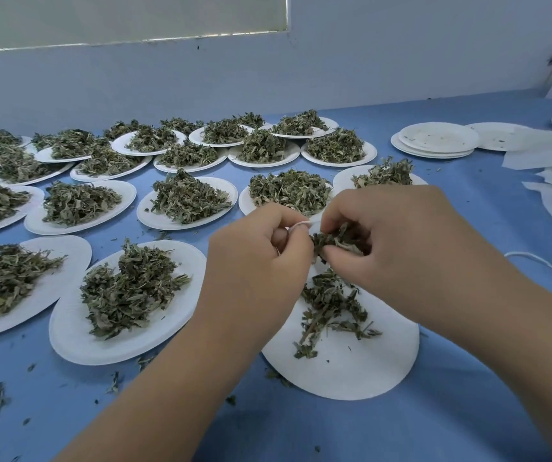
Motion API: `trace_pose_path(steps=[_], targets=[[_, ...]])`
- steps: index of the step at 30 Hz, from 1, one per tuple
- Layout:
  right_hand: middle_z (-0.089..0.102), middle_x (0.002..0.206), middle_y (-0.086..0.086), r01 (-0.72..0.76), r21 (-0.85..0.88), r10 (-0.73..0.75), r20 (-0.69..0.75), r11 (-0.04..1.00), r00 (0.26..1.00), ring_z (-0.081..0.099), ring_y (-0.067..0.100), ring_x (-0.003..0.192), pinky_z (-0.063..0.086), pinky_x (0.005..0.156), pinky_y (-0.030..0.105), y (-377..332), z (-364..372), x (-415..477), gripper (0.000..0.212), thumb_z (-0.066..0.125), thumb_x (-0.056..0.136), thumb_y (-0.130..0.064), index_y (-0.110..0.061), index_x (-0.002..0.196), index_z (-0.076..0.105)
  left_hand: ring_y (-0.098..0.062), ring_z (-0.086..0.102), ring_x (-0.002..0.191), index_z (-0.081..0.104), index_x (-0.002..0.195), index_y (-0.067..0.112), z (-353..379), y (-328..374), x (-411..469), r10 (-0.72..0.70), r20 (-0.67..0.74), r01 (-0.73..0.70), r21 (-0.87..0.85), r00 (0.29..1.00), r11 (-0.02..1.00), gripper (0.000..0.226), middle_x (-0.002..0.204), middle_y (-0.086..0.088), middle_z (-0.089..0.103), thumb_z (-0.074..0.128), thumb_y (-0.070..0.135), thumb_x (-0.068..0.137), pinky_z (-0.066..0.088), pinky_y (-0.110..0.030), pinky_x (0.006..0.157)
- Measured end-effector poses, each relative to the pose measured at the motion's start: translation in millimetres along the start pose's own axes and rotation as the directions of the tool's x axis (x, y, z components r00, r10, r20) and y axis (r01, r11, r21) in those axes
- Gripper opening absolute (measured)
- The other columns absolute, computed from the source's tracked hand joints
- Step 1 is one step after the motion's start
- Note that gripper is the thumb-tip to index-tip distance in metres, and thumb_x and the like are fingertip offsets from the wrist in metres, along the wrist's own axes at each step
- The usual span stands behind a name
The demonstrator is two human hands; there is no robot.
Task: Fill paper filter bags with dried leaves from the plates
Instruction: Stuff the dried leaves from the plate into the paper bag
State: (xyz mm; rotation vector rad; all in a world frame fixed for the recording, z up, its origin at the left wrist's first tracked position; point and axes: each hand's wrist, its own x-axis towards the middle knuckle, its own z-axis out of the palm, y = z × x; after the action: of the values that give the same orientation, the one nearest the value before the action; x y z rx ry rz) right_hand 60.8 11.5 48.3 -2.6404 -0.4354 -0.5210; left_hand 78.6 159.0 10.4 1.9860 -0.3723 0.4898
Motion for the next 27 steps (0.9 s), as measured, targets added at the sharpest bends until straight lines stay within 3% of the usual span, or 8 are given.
trace_pose_path(steps=[5,11,13,15,18,22,27], targets=[[0.06,0.082,-0.013,0.005,-0.026,-0.005,0.024,1.0,1.0,0.051,0.008,0.079,0.042,0.069,0.025,-5.5,2.8,-0.9,0.017,0.068,0.082,-0.036,-0.033,0.098,0.062,-0.005,0.038,0.045,0.067,0.074,0.026,0.5,1.0,0.4,-0.016,-0.004,0.016,-0.023,1.0,1.0,0.021,0.054,0.0,0.05,0.061,0.012,0.088,0.03,-0.011,0.043],[0.058,0.074,-0.012,0.011,0.092,-0.004,-0.077,0.996,0.997,0.051,0.001,0.065,0.041,0.061,0.02,-7.3,1.7,-3.6,0.025,0.078,0.073,-0.031,-0.027,0.088,0.058,-0.005,0.035,0.041,0.068,0.073,0.022,-0.3,2.7,1.4,-0.05,-0.002,0.05,-0.056,0.999,0.997,0.021,0.047,0.001,0.047,0.061,0.011,0.088,0.026,-0.008,0.041],[0.057,0.077,-0.01,0.026,0.068,-0.02,-0.088,0.997,0.996,0.05,0.005,0.065,0.041,0.062,0.024,-5.9,2.5,-2.4,0.022,0.08,0.073,-0.028,-0.023,0.085,0.061,-0.004,0.037,0.042,0.068,0.073,0.024,-1.5,2.5,1.5,-0.067,0.003,0.067,-0.073,0.998,0.995,0.021,0.051,-0.002,0.051,0.061,0.013,0.088,0.027,-0.008,0.042],[0.056,0.084,-0.009,0.022,0.05,-0.02,-0.045,0.999,0.999,0.051,0.012,0.075,0.04,0.068,0.029,-5.0,3.8,-0.2,0.02,0.079,0.074,-0.029,-0.024,0.088,0.065,-0.003,0.038,0.043,0.069,0.072,0.024,-2.0,1.6,1.8,-0.086,0.006,0.087,-0.086,0.996,0.993,0.02,0.052,0.0,0.052,0.061,0.015,0.089,0.028,-0.009,0.042],[0.056,0.092,-0.014,0.014,0.116,-0.023,0.073,0.993,0.997,0.054,0.007,0.086,0.046,0.08,0.03,-3.5,4.1,0.1,0.023,0.074,0.077,-0.035,-0.032,0.099,0.068,-0.002,0.042,0.044,0.069,0.071,0.025,-2.7,1.7,2.5,-0.1,-0.001,0.099,-0.089,0.995,0.991,0.021,0.051,0.009,0.053,0.061,0.015,0.088,0.029,-0.008,0.043],[0.059,0.087,-0.016,0.05,0.24,-0.04,-0.049,0.969,0.998,0.059,0.005,0.08,0.053,0.073,0.033,-2.2,3.9,-1.9,0.015,0.07,0.08,-0.023,-0.03,0.091,0.064,-0.003,0.039,0.043,0.069,0.072,0.024,-5.0,1.2,3.7,-0.106,-0.002,0.106,-0.087,0.994,0.991,0.02,0.054,-0.003,0.053,0.061,0.014,0.088,0.028,-0.008,0.042],[0.057,0.079,-0.009,0.103,0.098,-0.094,-0.09,0.99,0.992,0.056,0.015,0.075,0.05,0.066,0.041,-0.1,10.0,-0.4,0.011,0.071,0.08,-0.012,-0.02,0.08,0.064,-0.003,0.037,0.043,0.071,0.074,0.023,-3.8,1.9,3.4,-0.099,0.013,0.1,-0.098,0.995,0.99,0.019,0.058,-0.007,0.055,0.062,0.014,0.088,0.027,-0.009,0.042]])
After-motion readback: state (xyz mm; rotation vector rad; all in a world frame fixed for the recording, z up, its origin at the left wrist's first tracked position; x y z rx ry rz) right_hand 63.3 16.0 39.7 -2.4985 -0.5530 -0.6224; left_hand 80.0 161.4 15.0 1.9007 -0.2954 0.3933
